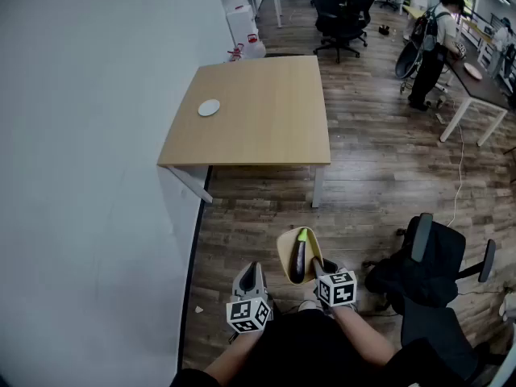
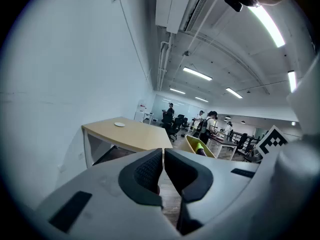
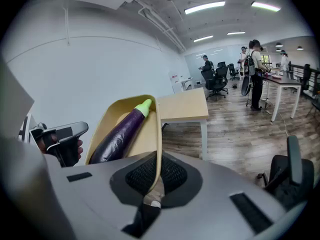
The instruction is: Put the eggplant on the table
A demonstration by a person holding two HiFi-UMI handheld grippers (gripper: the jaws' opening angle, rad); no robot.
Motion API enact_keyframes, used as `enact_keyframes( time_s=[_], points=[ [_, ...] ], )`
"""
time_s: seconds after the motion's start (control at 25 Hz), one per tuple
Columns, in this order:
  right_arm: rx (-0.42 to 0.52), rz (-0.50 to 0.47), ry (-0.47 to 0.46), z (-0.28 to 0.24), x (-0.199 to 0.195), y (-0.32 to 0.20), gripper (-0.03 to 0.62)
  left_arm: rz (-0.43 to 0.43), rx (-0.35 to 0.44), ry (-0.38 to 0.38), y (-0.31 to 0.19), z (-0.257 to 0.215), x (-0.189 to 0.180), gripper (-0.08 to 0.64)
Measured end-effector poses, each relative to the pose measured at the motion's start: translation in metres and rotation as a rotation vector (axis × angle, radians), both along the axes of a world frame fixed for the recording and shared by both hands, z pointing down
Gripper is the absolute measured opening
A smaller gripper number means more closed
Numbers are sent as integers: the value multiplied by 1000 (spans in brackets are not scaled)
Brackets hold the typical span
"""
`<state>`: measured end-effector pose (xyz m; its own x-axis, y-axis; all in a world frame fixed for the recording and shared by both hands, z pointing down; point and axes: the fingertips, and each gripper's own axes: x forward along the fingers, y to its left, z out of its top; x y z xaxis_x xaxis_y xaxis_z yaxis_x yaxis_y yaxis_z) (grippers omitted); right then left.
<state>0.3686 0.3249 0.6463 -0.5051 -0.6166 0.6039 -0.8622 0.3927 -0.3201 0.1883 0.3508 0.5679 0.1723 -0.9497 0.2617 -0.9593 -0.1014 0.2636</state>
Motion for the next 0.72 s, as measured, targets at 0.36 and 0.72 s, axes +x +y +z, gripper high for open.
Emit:
enact_keyframes(
  time_s=[0.36, 0.72],
  points=[
    [-60, 46, -53, 17, -14, -33, 61, -44, -43, 5, -17, 20, -33, 23],
    [-60, 64, -43, 12, -72, -96, 61, -25, -39, 44, -80, 28, -89, 23]
  ],
)
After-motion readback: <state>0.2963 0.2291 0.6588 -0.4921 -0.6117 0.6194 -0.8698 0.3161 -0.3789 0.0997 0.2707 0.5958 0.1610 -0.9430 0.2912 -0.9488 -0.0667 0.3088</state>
